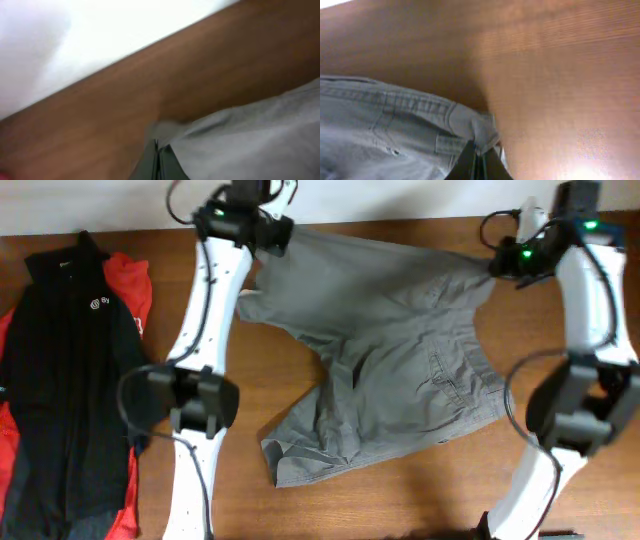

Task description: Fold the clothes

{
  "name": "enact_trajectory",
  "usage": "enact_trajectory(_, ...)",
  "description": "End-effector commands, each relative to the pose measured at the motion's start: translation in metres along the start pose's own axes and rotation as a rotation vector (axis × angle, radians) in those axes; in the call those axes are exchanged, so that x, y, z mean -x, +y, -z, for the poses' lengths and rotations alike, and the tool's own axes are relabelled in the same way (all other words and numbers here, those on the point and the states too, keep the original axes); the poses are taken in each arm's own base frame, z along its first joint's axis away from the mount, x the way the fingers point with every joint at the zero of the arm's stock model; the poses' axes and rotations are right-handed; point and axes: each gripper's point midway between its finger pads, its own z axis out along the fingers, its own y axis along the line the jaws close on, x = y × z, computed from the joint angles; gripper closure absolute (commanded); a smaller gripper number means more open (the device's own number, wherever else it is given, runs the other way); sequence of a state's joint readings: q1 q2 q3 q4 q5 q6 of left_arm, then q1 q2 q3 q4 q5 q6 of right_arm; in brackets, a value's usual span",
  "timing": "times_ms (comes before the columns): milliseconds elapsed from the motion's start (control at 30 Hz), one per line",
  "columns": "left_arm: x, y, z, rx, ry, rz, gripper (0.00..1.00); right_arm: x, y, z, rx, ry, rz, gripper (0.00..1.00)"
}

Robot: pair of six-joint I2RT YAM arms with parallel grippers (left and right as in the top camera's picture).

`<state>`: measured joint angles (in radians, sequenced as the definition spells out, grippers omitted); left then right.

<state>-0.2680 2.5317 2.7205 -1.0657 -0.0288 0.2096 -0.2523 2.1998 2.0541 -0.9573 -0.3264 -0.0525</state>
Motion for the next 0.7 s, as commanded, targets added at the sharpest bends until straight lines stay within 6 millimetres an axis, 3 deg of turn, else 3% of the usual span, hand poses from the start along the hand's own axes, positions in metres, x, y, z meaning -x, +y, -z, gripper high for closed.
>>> enact_trajectory(0, -0.020, 0.016, -0.058, 0.056, 0.025, 0.045, 1.00, -0.002, -0.005, -0.047, 0.005, 0.010, -0.002, 0.96)
enact_trajectory(67, -0.021, 0.015, -0.083, 0.062, -0.006, 0.046, 1.00, 0.009, -0.003, -0.069, 0.010, -0.042, 0.028, 0.96)
enact_trajectory(200, -0.001, 0.020, -0.104, 0.087, -0.124, 0.060, 0.98, 0.046, 0.002, -0.078, -0.012, -0.191, 0.072, 0.94)
enact_trajectory(367, 0.046, 0.041, -0.093, 0.152, -0.334, 0.078, 0.89, 0.083, 0.006, -0.068, -0.018, -0.346, 0.099, 0.91)
enact_trajectory(433, 0.065, 0.051, -0.084, 0.190, -0.418, 0.089, 0.56, 0.090, 0.007, -0.066, -0.014, -0.376, 0.088, 0.70)
enact_trajectory(467, 0.072, 0.054, -0.080, 0.200, -0.455, 0.092, 0.04, 0.092, 0.008, -0.065, -0.011, -0.384, 0.081, 0.26)
enact_trajectory(500, 0.075, 0.055, -0.078, 0.205, -0.468, 0.093, 0.01, 0.092, 0.008, -0.065, -0.011, -0.384, 0.081, 0.06)
enact_trajectory(533, 0.075, 0.055, -0.078, 0.205, -0.466, 0.093, 0.01, 0.091, 0.008, -0.065, -0.011, -0.382, 0.080, 0.01)
enact_trajectory(667, 0.054, 0.050, -0.086, 0.185, -0.368, 0.088, 0.01, 0.086, 0.007, -0.061, -0.012, -0.355, 0.066, 0.01)
